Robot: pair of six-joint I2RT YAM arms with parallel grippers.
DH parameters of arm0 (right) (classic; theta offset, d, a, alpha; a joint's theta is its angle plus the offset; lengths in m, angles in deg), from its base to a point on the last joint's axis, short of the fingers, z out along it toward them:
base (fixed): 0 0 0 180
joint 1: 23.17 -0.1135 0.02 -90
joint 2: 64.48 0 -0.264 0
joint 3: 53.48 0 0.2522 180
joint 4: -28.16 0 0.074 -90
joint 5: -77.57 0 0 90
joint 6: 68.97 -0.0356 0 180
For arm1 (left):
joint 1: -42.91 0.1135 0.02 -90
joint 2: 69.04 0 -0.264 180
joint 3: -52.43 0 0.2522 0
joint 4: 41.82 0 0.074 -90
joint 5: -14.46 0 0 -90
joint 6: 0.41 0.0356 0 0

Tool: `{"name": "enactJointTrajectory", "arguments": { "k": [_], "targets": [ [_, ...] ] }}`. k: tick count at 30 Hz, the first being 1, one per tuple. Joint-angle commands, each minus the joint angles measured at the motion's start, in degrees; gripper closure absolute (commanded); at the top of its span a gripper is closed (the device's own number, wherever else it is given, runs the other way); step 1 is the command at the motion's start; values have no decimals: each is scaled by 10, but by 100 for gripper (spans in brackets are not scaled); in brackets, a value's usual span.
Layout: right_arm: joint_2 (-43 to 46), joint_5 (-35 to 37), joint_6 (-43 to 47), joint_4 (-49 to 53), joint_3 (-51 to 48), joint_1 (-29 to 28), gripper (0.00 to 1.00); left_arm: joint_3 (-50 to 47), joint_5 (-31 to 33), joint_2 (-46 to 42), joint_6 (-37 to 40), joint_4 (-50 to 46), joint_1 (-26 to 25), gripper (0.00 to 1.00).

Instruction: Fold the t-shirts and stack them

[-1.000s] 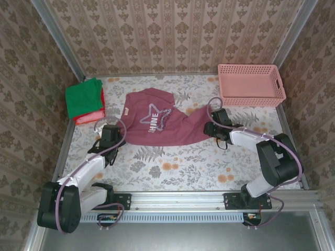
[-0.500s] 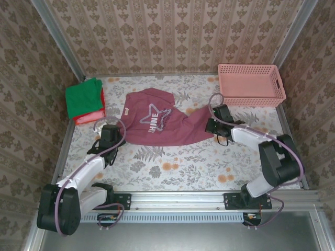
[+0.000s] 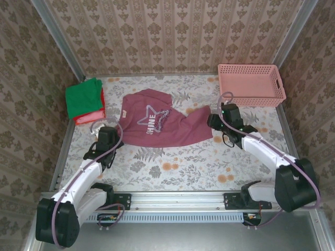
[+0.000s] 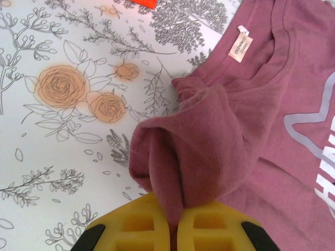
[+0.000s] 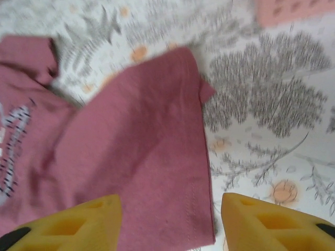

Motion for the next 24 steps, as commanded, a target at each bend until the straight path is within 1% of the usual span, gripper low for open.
{"name": "enactJointTrajectory", "arguments": {
  "k": [1, 3, 5, 6, 9, 10, 11, 13, 14, 15, 16, 19, 21, 24],
  "targets": [
    [-41, -30, -1, 21, -3, -11, 45, -14, 11, -7, -2, -34, 8, 83],
    [-74, -34, -1, 18, -3, -22, 44, -17, 12, -10, -8, -40, 7, 59],
    [-99, -37, -7, 15, -1, -25, 45, -11, 20, -20, -6, -56, 7, 39],
    [-114, -40, -9, 13, 1, -26, 47, -5, 28, -30, -1, -68, 7, 29],
    [-149, -43, -18, 4, 8, -25, 54, 12, 58, -58, 16, -105, 9, 6],
    [-157, -42, -20, 5, 11, -26, 57, 17, 63, -64, 22, -113, 10, 1],
    [-164, -39, -22, 8, 13, -25, 61, 20, 64, -69, 25, -120, 13, 0],
    [-171, -36, -26, 10, 16, -25, 74, 21, 59, -72, 26, -125, 23, 0],
    [-171, -31, -29, 11, 16, -23, 84, 21, 52, -71, 25, -125, 30, 0],
    [-166, -25, -33, 6, 14, -21, 98, 22, 42, -68, 22, -125, 39, 0],
    [-158, -21, -34, 3, 10, -18, 100, 22, 33, -65, 18, -123, 45, 0],
    [-117, -6, -34, -16, -6, -6, 100, 24, 7, -51, 6, -123, 63, 0],
    [-85, 9, -34, -24, -16, 5, 100, 25, -2, -41, -4, -124, 65, 0],
    [-61, 25, -35, -18, -23, 25, 100, 25, -12, -29, -27, -126, 67, 0]
  ]
}}
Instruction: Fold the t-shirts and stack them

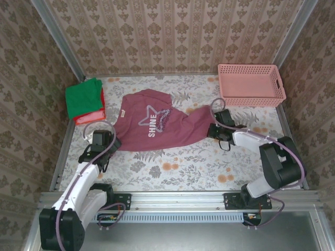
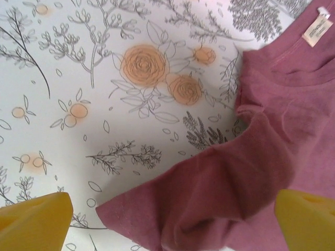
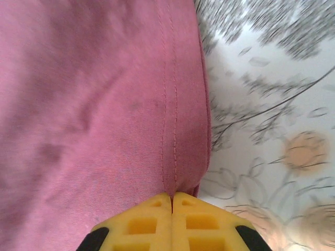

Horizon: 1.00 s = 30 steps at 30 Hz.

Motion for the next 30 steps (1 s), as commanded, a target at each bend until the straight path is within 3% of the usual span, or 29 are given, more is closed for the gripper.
{"name": "enactJointTrajectory", "arguments": {
  "k": [1, 12, 19, 22, 26, 30],
  "targets": [
    [30, 36, -7, -6, -8, 23, 100, 18, -23, 9, -35, -14, 5, 0],
    [19, 60, -21, 22, -6, 56, 100, 15, -52, 7, -99, -69, 4, 10],
    [3, 41, -22, 8, -5, 57, 100, 47, -74, 3, -91, -114, -19, 2],
    [-2, 22, -24, -2, -2, 57, 100, 54, -37, -26, -112, -164, -53, 13],
    [-6, 11, -24, -11, -6, 57, 100, 36, -31, -42, -150, -184, -55, 29],
    [-11, 12, -14, 2, 3, 58, 100, 23, -39, -27, -180, -166, -46, 31]
  ]
}}
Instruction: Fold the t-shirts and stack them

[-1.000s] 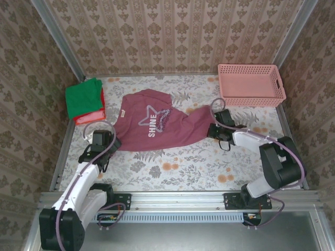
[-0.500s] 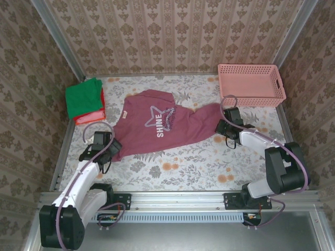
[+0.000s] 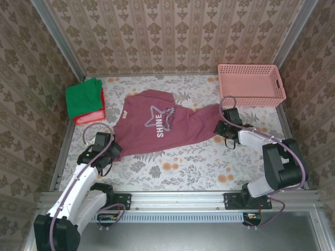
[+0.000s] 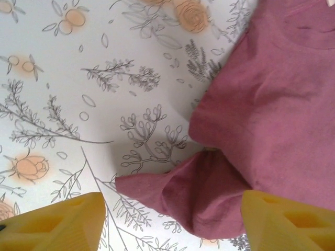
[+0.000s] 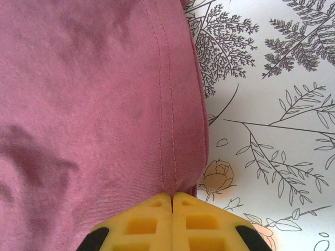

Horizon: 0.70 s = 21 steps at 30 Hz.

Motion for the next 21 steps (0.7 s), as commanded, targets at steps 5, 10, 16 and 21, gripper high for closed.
{"name": "enactJointTrajectory", "arguments": {
  "k": [5, 10, 16, 21],
  "targets": [
    [-13, -13, -1, -4, 11, 5, 100, -23, -46, 50, -50, 52, 36, 35],
    [-13, -13, -2, -2, 6, 5, 100, -31, -39, 82, -69, 78, 41, 41],
    [-10, -12, 0, -1, 6, 6, 100, -39, -53, 127, -94, 106, 43, 47],
    [-7, -13, -2, -2, 7, 6, 100, -49, -39, 155, -95, 140, 44, 62]
  ]
}}
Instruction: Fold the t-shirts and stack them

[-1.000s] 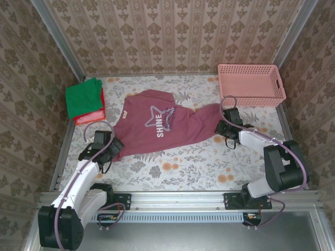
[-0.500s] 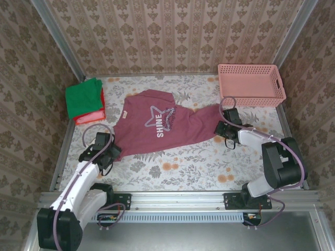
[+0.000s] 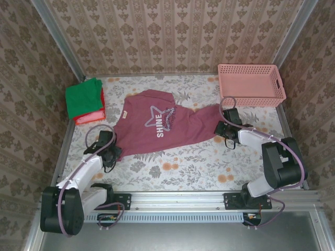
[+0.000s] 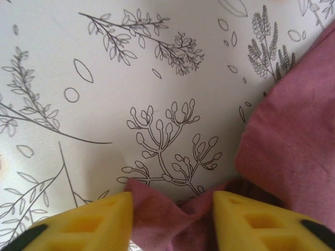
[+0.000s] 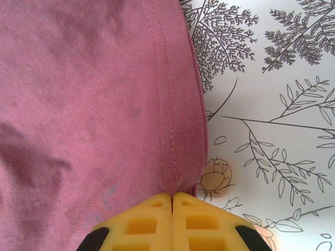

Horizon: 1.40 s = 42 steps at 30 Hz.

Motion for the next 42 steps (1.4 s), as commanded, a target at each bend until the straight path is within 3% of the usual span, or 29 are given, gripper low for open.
{"name": "enactJointTrajectory", "arguments": {
  "k": [1, 6, 7, 13, 21, 24, 32, 37, 42],
  "targets": [
    [3, -9, -2, -1, 7, 4, 100, -13, 6, 15, -9, 31, 4, 65],
    [39, 0, -3, -12, -3, 4, 100, -27, 15, 20, -18, 58, 4, 98],
    [47, 1, -2, -15, -5, 4, 100, -26, 22, 14, -16, 59, 4, 100],
    [103, -16, 8, -7, 30, 6, 100, 44, 73, -49, 38, 10, 7, 100],
    [141, -24, 56, 41, 229, 8, 100, 266, 96, -18, 165, -7, 48, 100],
    [193, -28, 63, 43, 258, 8, 100, 324, 111, -32, 203, -26, 48, 100],
    [327, -14, 66, 86, 179, 8, 100, 307, 110, -113, 214, -38, 49, 100],
    [309, -20, 74, 110, 166, 9, 100, 303, 80, -72, 209, -33, 49, 100],
    [235, -38, 71, 123, 177, 9, 100, 272, 68, -42, 200, -1, 49, 100]
  ]
}}
